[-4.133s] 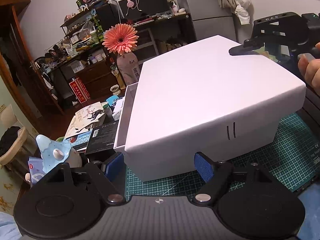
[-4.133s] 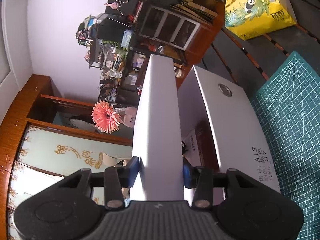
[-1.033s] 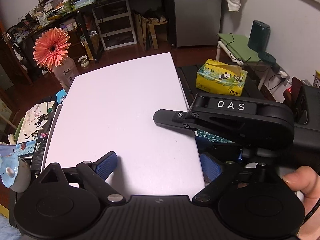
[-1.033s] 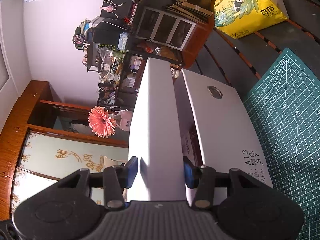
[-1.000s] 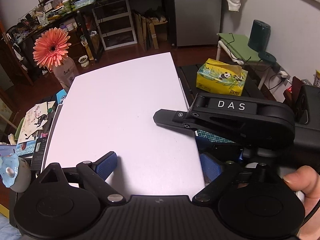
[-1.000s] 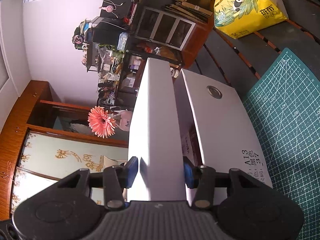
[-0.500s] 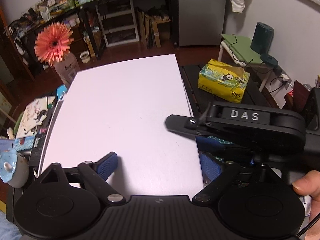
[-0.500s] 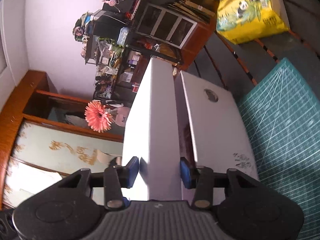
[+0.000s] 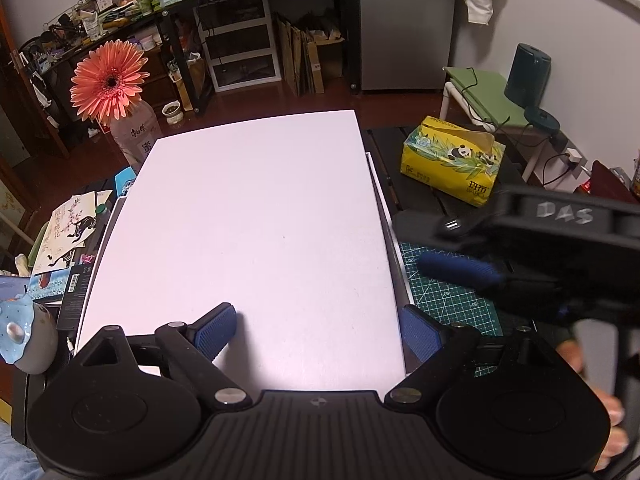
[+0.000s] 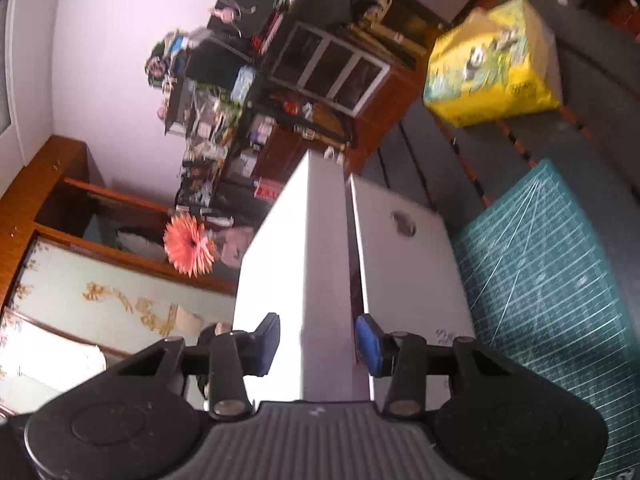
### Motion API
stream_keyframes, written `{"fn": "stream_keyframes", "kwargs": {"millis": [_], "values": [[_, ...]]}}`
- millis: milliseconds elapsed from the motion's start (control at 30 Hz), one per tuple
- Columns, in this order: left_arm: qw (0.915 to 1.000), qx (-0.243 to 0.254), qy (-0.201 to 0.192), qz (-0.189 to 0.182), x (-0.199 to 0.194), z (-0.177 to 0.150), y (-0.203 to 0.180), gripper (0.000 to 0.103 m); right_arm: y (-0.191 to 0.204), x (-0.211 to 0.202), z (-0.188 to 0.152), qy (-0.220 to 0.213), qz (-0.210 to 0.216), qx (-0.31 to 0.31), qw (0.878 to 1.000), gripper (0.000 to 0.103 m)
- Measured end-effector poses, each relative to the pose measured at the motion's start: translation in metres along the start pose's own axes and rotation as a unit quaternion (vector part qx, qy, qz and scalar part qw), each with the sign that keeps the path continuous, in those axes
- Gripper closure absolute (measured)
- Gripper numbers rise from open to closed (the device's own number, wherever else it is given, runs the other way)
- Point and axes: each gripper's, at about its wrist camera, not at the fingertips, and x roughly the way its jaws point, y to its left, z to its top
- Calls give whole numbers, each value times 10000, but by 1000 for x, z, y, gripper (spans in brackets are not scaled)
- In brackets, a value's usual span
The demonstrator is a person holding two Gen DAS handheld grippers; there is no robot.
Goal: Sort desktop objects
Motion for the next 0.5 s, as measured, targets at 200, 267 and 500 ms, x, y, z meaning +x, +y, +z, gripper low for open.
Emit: {"fn": "stream_keyframes", "kwargs": {"millis": [200,267,500], "values": [[9997,-177,-64,-136,-7,1,6,16,7,-23,0,-505,-325,-161,9981,63],[9995,-194,-170,-167,-16,2,11,16,13,-29,-1,-596,-417,-273,9970,72],[9986,-87,-508,-89,-44,1,39,18,42,-42,-12,-805,-757,-881,9900,80]]}}
